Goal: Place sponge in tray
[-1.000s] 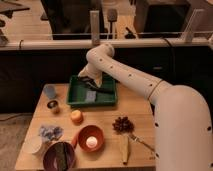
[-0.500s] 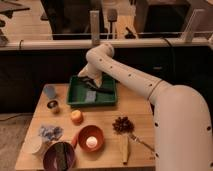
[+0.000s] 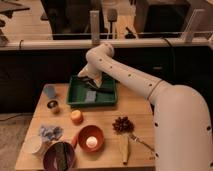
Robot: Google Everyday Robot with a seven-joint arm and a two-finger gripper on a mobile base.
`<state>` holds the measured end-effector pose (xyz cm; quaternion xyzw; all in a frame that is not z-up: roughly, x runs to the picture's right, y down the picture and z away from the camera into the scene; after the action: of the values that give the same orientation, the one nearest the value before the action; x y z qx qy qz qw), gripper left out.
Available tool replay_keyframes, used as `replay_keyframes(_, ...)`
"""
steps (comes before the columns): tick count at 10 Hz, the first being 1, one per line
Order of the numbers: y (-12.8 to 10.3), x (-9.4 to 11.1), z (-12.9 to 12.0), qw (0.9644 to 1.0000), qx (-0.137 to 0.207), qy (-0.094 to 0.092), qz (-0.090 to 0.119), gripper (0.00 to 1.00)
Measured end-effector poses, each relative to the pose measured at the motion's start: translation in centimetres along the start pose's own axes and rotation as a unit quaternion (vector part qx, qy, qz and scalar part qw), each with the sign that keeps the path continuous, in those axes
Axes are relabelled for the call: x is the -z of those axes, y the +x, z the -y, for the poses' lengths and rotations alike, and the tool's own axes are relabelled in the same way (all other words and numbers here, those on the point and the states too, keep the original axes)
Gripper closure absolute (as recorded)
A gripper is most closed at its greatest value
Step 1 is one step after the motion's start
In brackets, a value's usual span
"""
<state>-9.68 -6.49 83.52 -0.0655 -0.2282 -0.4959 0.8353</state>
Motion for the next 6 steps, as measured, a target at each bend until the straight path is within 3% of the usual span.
replay_keyframes(6, 0.02, -0.1, -0.11, 1.0, 0.0, -0.001, 0.0, 0.2)
